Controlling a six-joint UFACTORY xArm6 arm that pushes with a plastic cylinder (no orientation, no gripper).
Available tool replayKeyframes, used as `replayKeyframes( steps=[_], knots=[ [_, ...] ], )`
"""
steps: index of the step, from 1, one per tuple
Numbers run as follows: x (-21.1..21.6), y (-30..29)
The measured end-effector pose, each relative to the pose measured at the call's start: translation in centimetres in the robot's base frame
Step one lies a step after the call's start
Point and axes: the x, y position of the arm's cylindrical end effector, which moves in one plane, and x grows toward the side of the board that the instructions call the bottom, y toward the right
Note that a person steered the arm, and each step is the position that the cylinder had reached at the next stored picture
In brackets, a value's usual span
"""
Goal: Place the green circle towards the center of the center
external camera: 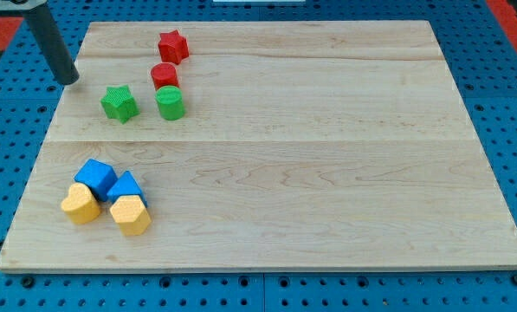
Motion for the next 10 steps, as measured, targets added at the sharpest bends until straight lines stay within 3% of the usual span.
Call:
replayKeyframes(
  steps=[2,3,5,10],
  knots=[
    [0.5,0.0],
    [3.5,1.6],
    [4.1,9.8],
    [3.8,14.4]
  ],
)
